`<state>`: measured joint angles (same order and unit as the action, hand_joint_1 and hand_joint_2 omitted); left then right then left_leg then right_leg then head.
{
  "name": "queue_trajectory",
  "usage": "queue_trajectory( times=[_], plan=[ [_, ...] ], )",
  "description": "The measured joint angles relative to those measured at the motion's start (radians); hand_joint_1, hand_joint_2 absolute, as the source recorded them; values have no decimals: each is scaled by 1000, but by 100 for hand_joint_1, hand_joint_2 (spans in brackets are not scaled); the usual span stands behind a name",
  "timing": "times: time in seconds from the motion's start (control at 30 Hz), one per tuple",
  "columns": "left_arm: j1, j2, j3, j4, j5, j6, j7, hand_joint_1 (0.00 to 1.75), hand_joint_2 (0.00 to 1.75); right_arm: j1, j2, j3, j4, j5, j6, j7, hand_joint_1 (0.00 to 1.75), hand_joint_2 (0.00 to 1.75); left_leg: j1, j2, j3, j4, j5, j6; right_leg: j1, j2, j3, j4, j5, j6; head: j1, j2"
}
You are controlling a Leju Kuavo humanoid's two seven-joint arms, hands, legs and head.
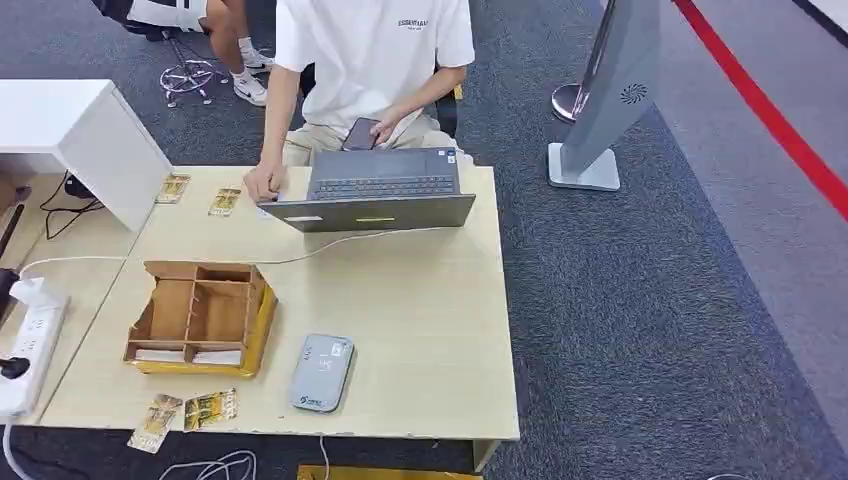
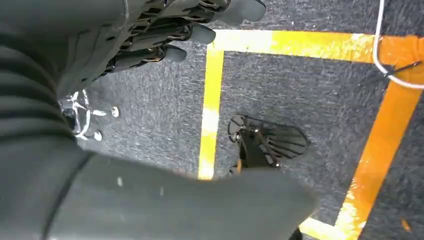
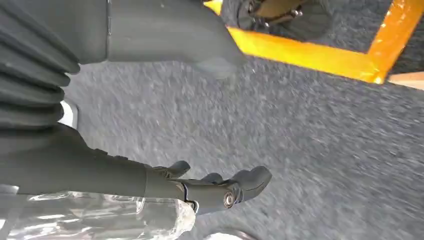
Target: Pass the card to the sensor for recognition and then transmit it.
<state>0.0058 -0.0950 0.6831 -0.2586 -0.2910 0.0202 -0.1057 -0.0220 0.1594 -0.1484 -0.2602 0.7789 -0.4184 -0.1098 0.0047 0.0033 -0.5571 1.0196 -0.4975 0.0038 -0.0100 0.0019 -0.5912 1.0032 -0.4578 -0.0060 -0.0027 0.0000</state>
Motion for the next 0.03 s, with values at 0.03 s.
queue_trajectory(
  times=[0.03],
  plan=[
    [6,4,-26,-2,11,0,1,0,0,6,-5,3,-4,-30,15,4,0,0,0,0,0,0,0,0,0,0,0,0,0,0,-1,0]
  ],
)
